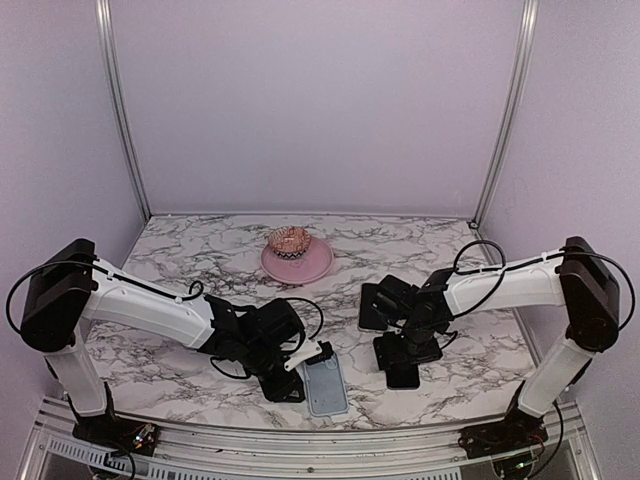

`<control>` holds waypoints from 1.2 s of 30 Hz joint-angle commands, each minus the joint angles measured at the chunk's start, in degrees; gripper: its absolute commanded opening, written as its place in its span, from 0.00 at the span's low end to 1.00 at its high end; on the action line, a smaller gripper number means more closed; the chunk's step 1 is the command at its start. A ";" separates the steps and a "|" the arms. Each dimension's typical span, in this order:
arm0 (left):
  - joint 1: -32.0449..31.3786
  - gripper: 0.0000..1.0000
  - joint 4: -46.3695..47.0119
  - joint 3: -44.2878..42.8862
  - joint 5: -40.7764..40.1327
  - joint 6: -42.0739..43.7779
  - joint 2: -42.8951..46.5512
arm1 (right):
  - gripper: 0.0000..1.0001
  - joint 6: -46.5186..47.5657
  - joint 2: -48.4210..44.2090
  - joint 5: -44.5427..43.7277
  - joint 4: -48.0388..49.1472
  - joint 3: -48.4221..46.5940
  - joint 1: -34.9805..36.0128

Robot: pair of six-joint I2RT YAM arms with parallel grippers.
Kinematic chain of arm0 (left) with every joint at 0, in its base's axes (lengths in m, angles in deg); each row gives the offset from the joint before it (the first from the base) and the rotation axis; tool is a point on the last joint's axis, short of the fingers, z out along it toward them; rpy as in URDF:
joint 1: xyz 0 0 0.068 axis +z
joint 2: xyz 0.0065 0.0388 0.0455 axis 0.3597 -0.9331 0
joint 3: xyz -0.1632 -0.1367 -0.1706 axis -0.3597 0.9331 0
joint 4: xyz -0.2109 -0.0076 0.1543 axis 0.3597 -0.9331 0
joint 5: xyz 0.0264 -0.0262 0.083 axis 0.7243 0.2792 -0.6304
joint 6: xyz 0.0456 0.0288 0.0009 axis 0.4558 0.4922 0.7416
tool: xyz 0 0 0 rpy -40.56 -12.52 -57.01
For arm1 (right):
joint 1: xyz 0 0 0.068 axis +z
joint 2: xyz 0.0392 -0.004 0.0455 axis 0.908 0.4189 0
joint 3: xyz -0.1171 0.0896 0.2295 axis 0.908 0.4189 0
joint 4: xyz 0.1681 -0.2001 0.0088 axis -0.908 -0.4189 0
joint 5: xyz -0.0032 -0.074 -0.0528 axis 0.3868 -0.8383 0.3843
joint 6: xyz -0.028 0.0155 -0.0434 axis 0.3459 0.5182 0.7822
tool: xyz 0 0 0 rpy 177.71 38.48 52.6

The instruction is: Put the phone into the phone case

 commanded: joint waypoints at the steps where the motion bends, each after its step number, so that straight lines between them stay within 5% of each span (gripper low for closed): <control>1: 0.69 0.33 -2.39 0.32 -1.26 1.01 1.39 | 0.96 2.57 1.14 1.79 -6.61 -0.32 1.65; 7: 2.36 0.47 -0.74 1.11 -6.41 -0.78 4.03 | 0.99 -0.63 0.74 -3.36 -4.54 -0.47 1.64; 12: 3.94 0.47 3.67 4.46 -9.72 -2.34 7.87 | 0.98 -2.55 2.28 -3.23 0.47 2.12 1.38; 25: 4.00 0.46 3.87 6.61 -12.05 -10.13 15.43 | 0.48 -4.33 0.68 1.21 6.54 6.21 1.16; 28: 4.00 0.45 5.55 7.19 -12.82 -13.24 18.82 | 0.44 -2.82 -0.93 -1.14 4.10 3.75 2.71; 32: 4.00 0.48 14.73 8.62 -12.03 -18.95 21.65 | 0.43 -2.50 -4.17 -3.88 2.52 1.70 6.11; 36: 4.02 0.62 33.78 12.81 -9.25 -28.78 21.50 | 0.41 -2.95 -7.24 -4.82 5.93 1.84 10.69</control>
